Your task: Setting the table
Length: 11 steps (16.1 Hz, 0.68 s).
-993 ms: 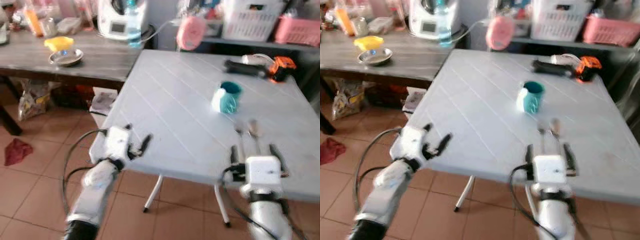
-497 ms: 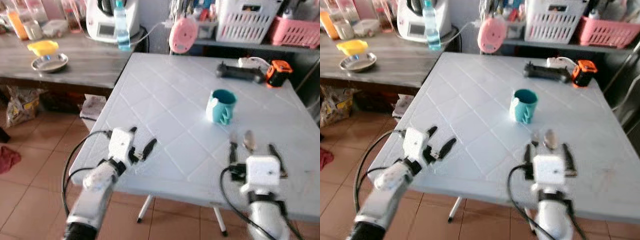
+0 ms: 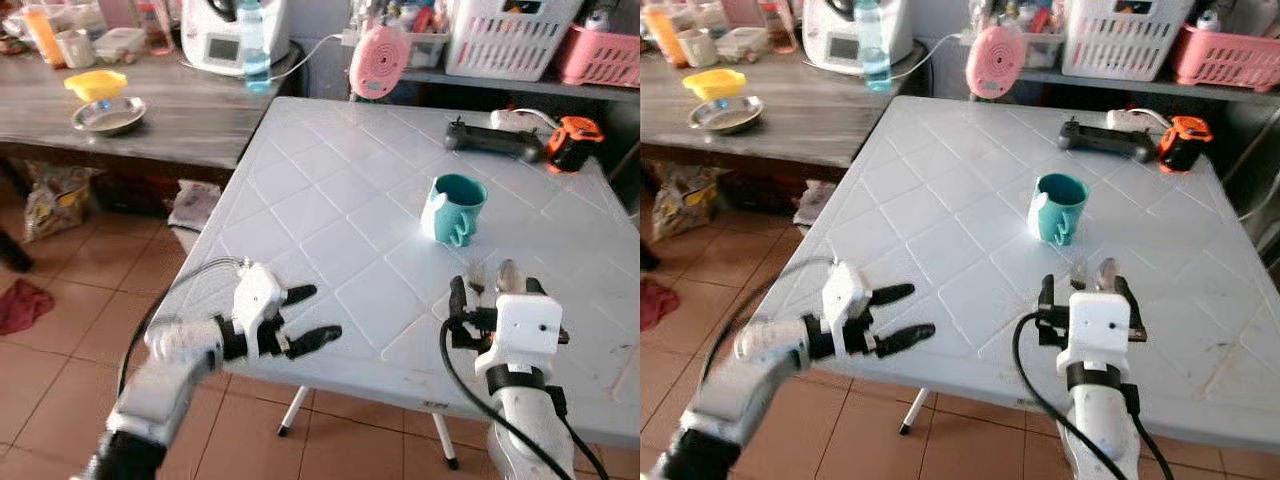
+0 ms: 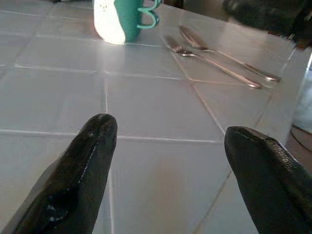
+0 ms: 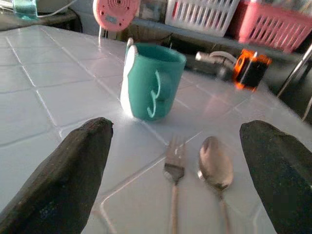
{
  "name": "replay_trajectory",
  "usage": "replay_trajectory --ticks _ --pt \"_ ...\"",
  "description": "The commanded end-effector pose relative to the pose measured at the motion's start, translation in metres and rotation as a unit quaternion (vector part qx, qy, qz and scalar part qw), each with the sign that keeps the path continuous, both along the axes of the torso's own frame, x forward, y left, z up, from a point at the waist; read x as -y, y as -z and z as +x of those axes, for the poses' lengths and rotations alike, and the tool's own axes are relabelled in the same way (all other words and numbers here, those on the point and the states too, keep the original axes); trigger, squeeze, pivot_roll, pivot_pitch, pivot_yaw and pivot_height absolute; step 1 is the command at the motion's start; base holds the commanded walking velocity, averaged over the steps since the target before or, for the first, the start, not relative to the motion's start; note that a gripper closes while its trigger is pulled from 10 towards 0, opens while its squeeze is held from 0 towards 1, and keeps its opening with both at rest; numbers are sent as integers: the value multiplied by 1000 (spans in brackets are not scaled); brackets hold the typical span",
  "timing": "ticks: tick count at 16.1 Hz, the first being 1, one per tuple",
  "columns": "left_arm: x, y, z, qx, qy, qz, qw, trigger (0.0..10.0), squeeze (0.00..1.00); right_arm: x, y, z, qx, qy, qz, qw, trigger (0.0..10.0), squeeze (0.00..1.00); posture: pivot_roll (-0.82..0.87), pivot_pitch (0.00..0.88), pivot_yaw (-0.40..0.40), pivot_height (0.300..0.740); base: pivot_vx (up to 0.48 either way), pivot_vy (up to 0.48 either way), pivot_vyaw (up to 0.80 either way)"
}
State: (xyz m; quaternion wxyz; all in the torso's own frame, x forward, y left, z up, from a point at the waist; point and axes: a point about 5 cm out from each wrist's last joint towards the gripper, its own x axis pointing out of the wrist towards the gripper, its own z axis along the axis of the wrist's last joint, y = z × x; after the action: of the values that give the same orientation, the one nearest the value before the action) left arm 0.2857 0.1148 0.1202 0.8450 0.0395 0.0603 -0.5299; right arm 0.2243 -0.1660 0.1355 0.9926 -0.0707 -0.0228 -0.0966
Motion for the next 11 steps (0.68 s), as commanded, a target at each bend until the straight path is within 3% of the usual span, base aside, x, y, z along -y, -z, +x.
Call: replay_trajectory --ticks 1,3,5,8,11 --pt "2 -9 2 10 13 -2 1000 10000 0 2 -4 1 0 7 23 1000 10000 0 65 107 -17 740 0 0 0" --pt "4 -12 2 16 18 -3 1000 10000 0 2 1 5 -33 13 65 997 10000 0 60 107 -13 740 0 0 0" --pt "5 -11 2 16 18 0 1000 10000 0 2 2 7 -30 9 78 996 10000 0 58 104 -13 740 0 0 0" --pt "12 -6 1 13 25 2 1000 10000 0 17 10 15 -82 47 35 995 10000 0 54 94 -18 740 0 0 0" --pt "14 -4 -1 11 27 0 1000 10000 0 21 19 13 -101 59 65 991 10000 0 53 94 -21 740 0 0 0"
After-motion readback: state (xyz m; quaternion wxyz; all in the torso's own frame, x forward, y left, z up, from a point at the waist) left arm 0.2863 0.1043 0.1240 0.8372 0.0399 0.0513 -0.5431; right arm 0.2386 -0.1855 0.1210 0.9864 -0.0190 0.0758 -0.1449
